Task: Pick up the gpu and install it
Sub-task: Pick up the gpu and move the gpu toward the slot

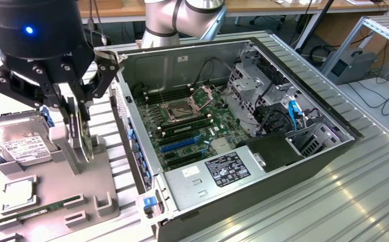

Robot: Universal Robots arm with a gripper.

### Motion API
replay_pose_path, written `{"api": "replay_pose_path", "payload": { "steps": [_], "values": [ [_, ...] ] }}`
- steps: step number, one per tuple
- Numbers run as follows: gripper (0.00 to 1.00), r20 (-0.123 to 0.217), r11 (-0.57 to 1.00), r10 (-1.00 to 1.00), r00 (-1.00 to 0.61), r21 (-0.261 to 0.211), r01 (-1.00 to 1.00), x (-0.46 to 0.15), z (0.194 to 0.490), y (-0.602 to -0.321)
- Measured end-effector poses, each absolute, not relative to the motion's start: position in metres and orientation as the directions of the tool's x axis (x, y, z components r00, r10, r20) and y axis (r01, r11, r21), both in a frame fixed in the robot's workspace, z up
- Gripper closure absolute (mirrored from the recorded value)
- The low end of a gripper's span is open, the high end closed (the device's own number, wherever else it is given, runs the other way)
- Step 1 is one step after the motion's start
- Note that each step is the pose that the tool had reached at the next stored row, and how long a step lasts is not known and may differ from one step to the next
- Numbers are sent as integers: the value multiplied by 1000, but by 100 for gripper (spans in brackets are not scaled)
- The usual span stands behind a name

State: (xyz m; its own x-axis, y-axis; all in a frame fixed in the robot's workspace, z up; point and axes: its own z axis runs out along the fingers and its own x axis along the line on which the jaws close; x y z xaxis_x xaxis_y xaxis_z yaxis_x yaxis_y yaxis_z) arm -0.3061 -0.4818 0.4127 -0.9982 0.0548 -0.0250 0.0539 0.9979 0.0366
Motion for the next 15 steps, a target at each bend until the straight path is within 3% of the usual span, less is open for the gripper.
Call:
{"api": "replay_pose_path", "payload": {
  "steps": [8,15],
  "values": [
    [73,-25,998,55,-998,37,54,-306,434,-482],
    [73,-25,998,55,-998,37,54,-306,435,-482]
  ]
}}
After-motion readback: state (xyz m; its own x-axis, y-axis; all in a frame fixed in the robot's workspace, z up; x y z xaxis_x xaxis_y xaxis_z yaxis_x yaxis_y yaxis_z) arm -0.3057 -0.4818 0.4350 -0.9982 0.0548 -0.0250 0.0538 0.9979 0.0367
